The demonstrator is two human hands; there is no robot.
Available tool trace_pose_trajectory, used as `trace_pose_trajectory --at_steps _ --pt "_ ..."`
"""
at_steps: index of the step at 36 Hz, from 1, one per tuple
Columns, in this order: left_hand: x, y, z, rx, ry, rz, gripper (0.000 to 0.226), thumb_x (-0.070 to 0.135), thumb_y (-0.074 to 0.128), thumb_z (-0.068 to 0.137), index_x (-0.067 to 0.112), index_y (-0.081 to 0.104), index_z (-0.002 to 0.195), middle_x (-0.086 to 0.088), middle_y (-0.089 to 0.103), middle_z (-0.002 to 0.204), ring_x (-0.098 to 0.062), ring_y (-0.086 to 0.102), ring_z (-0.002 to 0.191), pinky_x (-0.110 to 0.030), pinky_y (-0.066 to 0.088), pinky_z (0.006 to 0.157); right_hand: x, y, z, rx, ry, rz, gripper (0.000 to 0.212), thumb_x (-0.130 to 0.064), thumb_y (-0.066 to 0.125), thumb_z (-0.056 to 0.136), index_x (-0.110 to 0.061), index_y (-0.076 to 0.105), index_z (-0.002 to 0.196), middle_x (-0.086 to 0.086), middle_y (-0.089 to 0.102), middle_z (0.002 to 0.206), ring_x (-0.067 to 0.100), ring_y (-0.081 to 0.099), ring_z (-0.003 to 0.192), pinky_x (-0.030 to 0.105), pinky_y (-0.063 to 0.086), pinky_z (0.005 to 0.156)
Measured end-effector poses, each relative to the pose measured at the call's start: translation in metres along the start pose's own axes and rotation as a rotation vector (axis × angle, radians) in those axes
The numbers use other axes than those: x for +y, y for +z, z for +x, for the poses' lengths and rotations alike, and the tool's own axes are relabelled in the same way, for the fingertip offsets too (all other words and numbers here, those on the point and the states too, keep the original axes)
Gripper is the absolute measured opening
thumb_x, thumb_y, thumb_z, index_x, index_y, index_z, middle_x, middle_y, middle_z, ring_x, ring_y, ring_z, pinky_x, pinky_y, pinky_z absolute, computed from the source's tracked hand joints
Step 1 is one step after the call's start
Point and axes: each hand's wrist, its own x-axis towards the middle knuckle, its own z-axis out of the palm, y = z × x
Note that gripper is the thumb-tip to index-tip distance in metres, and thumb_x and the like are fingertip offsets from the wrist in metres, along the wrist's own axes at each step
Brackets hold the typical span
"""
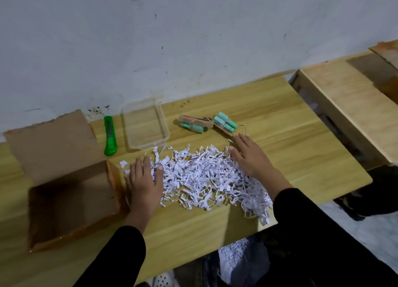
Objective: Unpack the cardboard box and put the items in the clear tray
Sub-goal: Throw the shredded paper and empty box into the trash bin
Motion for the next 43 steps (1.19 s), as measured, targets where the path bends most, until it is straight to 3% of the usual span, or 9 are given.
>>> trace_pose_trajectory --at_steps 11,15,17,20,25,30,35,40,43 --pt "0.014 0.011 -0.018 -0.085 0.131 0.030 0.054 0.038 0.033 0.098 0.012 0.028 0.146 -0.012 0.020 0.156 -0.027 0.011 0.145 -0.041 0.009 0.119 -0.001 0.029 -0.049 -0.002 -0.070 0.123 0.058 -0.046 0.028 0.096 -0.012 0.029 0.142 0.003 0.018 0.156 0.020 0.011 0.145 0.043 0.015 0.118" --pt "0.020 0.013 -0.024 -0.140 0.162 -0.014 0.055 0.039 0.030 0.098 0.014 0.025 0.147 -0.005 0.019 0.157 -0.020 0.011 0.146 -0.037 0.013 0.119 -0.016 0.033 -0.062 -0.047 -0.127 0.202 0.083 -0.071 0.011 0.083 -0.017 0.024 0.144 0.003 0.023 0.155 0.018 0.020 0.142 0.039 0.022 0.116" --pt "0.021 0.011 -0.026 -0.125 0.199 -0.014 0.057 0.043 0.028 0.097 0.013 0.029 0.145 -0.007 0.023 0.155 -0.021 0.016 0.145 -0.036 0.016 0.118 -0.019 0.028 -0.069 0.009 -0.129 0.237 0.078 -0.070 0.015 0.084 -0.021 0.024 0.144 0.001 0.022 0.155 0.017 0.020 0.142 0.039 0.021 0.117" --pt "0.018 0.003 -0.026 -0.084 0.233 0.021 0.067 0.054 0.025 0.092 0.013 0.029 0.145 -0.008 0.026 0.154 -0.024 0.017 0.144 -0.040 0.018 0.118 -0.016 0.017 -0.087 0.106 -0.098 0.273 0.067 -0.059 0.036 0.089 -0.029 0.016 0.145 -0.003 0.014 0.157 0.013 0.012 0.143 0.038 0.015 0.116" --pt "0.011 -0.010 -0.023 -0.072 0.182 0.009 0.075 0.064 0.027 0.087 0.018 0.024 0.147 -0.008 0.020 0.156 -0.024 0.011 0.145 -0.044 0.015 0.118 0.009 0.011 -0.132 0.180 -0.071 0.217 0.101 -0.078 0.045 0.068 -0.036 -0.005 0.145 -0.015 -0.006 0.154 0.009 -0.001 0.144 0.038 0.007 0.115" --pt "0.004 -0.007 -0.016 -0.110 0.187 0.068 0.087 0.076 0.023 0.081 0.021 0.018 0.148 -0.006 0.016 0.158 -0.023 0.008 0.146 -0.044 0.010 0.119 0.029 0.033 -0.157 0.103 -0.050 0.094 0.128 -0.084 0.056 0.052 -0.035 -0.022 0.141 -0.007 -0.022 0.155 0.009 -0.016 0.143 0.044 0.002 0.116" --pt "0.014 0.000 -0.011 -0.190 0.329 0.121 0.103 0.088 0.004 0.069 0.023 0.010 0.149 -0.004 0.012 0.158 -0.020 0.007 0.146 -0.042 0.006 0.119 0.024 0.042 -0.132 0.034 -0.076 0.001 0.138 -0.090 0.050 0.047 -0.025 -0.026 0.142 0.000 -0.033 0.151 0.017 -0.027 0.141 0.047 -0.005 0.117" --pt "0.036 0.014 -0.004 -0.357 0.524 0.012 0.090 0.082 0.017 0.075 0.032 0.002 0.149 0.008 0.002 0.159 -0.008 -0.003 0.145 -0.034 0.006 0.118 0.007 0.039 -0.085 0.009 -0.136 -0.044 0.139 -0.092 0.045 0.043 -0.026 -0.031 0.139 0.004 -0.039 0.148 0.027 -0.031 0.138 0.057 -0.009 0.113" --pt "0.047 0.020 0.000 -0.440 0.620 0.004 0.087 0.081 0.020 0.076 0.036 -0.004 0.148 0.012 -0.002 0.159 -0.006 -0.006 0.145 -0.033 0.006 0.118 -0.005 0.039 -0.064 -0.012 -0.189 -0.019 0.142 -0.081 0.062 0.045 -0.030 -0.033 0.137 0.003 -0.038 0.149 0.026 -0.029 0.139 0.055 -0.012 0.112"
